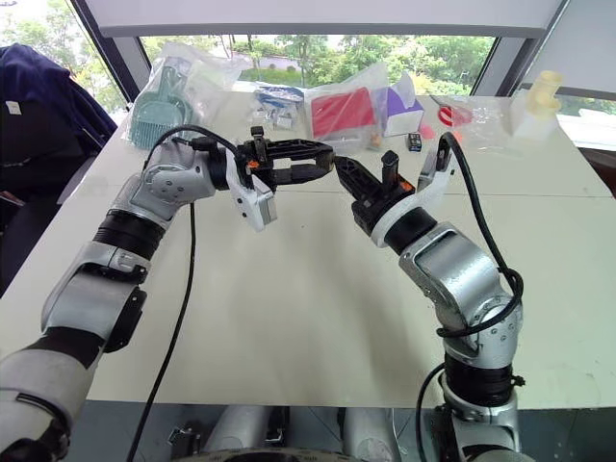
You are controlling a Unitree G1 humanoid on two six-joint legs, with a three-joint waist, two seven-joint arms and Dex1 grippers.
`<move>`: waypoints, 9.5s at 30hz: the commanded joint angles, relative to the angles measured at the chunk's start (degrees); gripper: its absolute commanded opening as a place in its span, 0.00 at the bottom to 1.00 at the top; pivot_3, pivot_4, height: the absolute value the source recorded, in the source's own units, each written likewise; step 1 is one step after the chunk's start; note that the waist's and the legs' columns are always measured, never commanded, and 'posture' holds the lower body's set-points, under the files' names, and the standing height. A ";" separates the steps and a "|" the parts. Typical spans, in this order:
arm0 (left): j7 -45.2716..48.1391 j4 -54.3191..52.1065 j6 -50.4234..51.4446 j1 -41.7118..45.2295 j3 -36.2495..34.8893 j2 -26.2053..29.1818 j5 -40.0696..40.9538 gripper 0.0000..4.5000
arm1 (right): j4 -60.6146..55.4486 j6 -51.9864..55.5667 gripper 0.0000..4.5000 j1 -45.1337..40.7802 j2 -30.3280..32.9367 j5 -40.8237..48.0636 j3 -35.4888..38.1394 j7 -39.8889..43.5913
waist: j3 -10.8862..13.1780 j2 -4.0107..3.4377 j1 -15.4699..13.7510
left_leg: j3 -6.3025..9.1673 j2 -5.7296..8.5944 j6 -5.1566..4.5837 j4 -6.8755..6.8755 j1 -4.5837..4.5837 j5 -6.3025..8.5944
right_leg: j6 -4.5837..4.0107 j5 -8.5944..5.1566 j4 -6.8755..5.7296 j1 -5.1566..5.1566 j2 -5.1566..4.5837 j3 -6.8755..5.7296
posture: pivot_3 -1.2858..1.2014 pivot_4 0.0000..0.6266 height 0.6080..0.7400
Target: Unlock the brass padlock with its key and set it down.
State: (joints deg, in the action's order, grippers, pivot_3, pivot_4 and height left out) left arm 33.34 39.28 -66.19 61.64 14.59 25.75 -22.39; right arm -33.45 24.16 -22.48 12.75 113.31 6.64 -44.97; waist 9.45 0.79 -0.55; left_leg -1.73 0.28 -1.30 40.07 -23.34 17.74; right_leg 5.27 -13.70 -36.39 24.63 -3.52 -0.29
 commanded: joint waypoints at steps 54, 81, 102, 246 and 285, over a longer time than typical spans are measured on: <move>13.49 -5.26 6.16 0.10 5.81 0.26 18.17 0.15 | 2.81 19.49 0.55 -3.02 21.05 -28.08 -1.54 31.39 | 0.00 -0.01 -0.07 | -0.05 0.07 -0.09 0.00 -0.01 -0.05 | 0.09 0.10 0.12 -0.04 -0.04 0.02 | 0.52 0.24 1.00; 35.55 -17.81 78.34 0.33 -4.06 3.86 47.97 0.98 | 5.73 22.59 0.01 -3.12 21.61 -31.31 1.20 32.53 | 0.01 -0.01 0.67 | -0.02 0.08 -0.09 0.02 0.00 -0.05 | 0.09 0.10 0.09 -0.03 0.15 0.01 | 0.52 0.24 1.00; 33.46 -7.97 85.45 3.18 -9.47 -5.71 45.42 0.98 | 1.17 22.58 0.01 -3.61 22.90 -21.37 3.09 34.19 | 0.01 -0.01 1.02 | -0.01 0.08 -0.09 0.02 -0.01 -0.06 | 0.09 0.10 0.10 -0.03 0.00 0.06 | 0.52 0.24 1.00; 39.80 -4.45 79.40 5.19 -11.68 -6.38 40.90 0.98 | -2.88 17.67 0.01 -0.10 18.91 -22.62 -4.09 32.73 | 0.01 0.00 1.13 | 0.01 0.10 -0.09 -0.02 -0.07 -0.05 | 0.09 0.10 0.17 0.01 -0.08 0.06 | 0.52 0.24 1.00; 28.45 -47.25 105.98 -29.06 -10.03 3.65 49.44 1.00 | 52.61 40.87 0.39 -8.29 20.27 -41.53 -4.28 54.83 | 0.00 -0.13 1.18 | 0.03 0.07 -0.01 -0.06 -0.03 -0.09 | -0.10 0.19 0.26 -0.01 -0.26 0.10 | 0.52 0.24 1.00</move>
State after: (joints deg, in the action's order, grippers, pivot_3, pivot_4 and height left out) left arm 62.59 -6.99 41.06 32.06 4.52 29.65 26.85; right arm 17.99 63.81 -30.50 31.72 76.13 2.97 8.65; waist 9.45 0.66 0.63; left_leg -1.71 0.35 -1.30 40.01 -23.35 17.65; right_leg 5.16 -13.51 -36.14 24.62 -3.78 -0.19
